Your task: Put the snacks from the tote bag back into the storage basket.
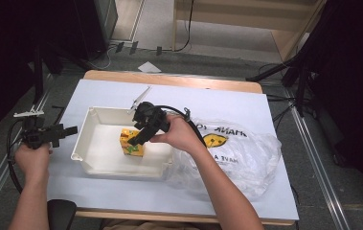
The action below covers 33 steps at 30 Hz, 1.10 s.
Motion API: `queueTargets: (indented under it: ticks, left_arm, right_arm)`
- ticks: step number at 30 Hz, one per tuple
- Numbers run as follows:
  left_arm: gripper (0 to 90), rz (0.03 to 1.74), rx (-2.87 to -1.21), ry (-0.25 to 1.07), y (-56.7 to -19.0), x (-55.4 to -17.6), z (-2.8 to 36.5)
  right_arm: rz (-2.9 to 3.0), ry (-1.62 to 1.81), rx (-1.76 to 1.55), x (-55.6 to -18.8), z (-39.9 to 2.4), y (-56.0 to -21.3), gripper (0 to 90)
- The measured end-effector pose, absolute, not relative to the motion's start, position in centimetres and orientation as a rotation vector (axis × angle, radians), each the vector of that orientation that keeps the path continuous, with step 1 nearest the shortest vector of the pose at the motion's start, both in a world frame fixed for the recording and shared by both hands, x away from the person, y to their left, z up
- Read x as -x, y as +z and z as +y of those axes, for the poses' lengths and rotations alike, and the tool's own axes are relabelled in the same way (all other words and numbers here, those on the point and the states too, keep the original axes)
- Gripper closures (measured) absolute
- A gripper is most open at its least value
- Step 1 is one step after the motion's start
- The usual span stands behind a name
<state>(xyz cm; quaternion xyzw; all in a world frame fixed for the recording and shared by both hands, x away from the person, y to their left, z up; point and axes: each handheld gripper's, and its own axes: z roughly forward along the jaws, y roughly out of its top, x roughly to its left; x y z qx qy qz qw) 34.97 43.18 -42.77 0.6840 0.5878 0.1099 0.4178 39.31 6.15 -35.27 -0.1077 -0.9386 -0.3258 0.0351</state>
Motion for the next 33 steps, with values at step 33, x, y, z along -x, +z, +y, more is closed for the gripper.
queueTargets:
  ticks: [33]
  left_arm:
    - [22.4,1.476,-1.723,0.274,-42.8,-35.1,43.0]
  right_arm:
    - [-2.859,-1.126,0.504,-38.7,-0.1,-35.4,21.2]
